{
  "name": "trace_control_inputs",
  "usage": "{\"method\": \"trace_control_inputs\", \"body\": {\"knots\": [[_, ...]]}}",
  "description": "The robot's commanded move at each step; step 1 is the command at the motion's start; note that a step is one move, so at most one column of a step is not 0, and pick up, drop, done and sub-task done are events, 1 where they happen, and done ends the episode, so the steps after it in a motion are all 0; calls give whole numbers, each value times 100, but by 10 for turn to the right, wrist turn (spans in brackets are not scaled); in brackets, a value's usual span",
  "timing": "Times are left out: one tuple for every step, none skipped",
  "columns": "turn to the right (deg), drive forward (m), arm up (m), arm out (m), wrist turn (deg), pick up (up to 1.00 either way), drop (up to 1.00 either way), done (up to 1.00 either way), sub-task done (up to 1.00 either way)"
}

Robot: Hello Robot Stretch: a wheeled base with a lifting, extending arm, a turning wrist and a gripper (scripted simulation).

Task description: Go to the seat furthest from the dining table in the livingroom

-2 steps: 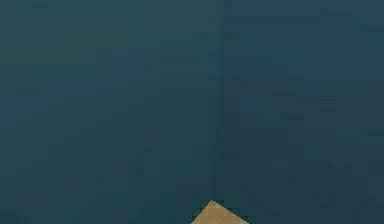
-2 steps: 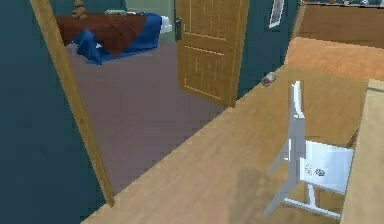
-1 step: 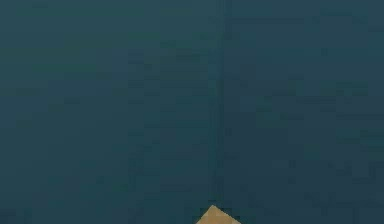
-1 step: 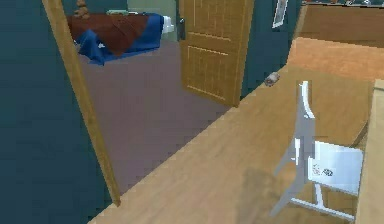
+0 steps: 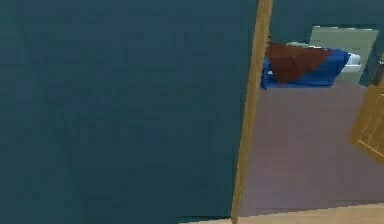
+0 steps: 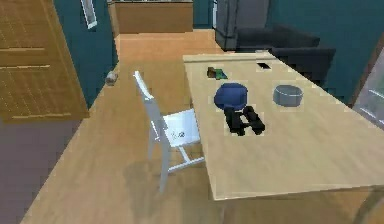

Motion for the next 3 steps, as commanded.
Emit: {"method": "trace_control_inputs", "body": {"knots": [[450, 0, 0, 0, 0, 0, 0, 0, 0], [60, 0, 0, 0, 0, 0, 0, 0, 0], [0, 15, 0, 0, 0, 0, 0, 0, 0]]}}
